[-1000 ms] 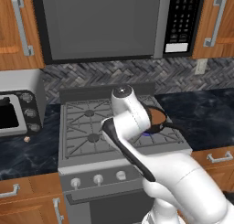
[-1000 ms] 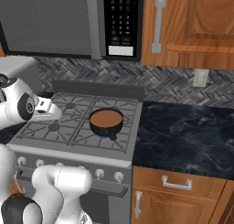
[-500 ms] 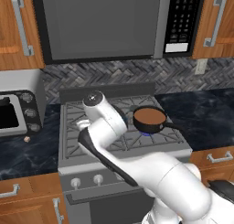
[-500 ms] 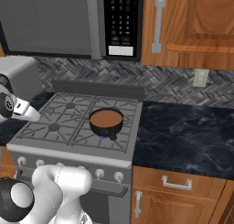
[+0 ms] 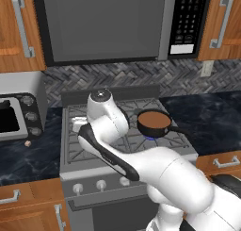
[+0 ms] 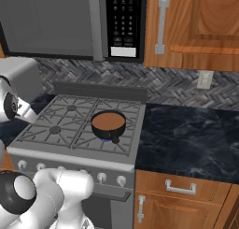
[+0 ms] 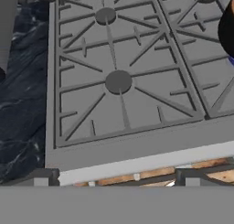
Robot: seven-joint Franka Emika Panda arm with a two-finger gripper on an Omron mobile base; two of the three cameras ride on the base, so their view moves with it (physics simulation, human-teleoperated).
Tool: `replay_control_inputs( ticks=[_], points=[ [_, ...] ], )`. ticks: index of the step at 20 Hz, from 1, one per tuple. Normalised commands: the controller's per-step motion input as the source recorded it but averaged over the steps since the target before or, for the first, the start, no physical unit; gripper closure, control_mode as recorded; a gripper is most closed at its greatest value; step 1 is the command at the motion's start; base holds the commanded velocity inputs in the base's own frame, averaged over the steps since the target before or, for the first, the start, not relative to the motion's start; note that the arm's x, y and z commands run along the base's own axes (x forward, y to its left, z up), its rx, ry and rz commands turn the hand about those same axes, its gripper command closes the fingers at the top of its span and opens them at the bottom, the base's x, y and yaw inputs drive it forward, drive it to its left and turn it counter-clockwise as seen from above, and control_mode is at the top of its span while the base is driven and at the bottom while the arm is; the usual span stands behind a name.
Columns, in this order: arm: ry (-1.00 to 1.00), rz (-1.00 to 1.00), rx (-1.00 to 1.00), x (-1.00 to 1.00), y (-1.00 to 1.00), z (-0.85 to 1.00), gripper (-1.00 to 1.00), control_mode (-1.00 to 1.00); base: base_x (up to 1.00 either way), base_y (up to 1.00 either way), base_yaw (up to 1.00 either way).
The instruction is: Pick up the sugar cube(s) and place them in the saucepan with hot chocolate.
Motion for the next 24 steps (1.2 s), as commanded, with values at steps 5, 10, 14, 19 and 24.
replay_control_inputs(
  ticks=[5,10,14,19,24],
  points=[
    [0.09,0.27,0.05,0.10,0.21,0.00,-1.00,-1.00,0.00,0.00,0.00],
    [0.02,0.17,-0.09,0.17,0.54,-0.06,-1.00,-1.00,0.00,0.00,0.00],
    [0.00,0.10,-0.08,0.30,0.62,-0.05,-1.00,-1.00,0.00,0.00,0.00],
    [0.00,0.00,-0.08,0.29,0.57,-0.04,-1.00,-1.00,0.00,0.00,0.00],
    [0.00,0.00,0.00,0.15,0.41,-0.04,-1.00,-1.00,0.00,0.00,0.00]
  ],
)
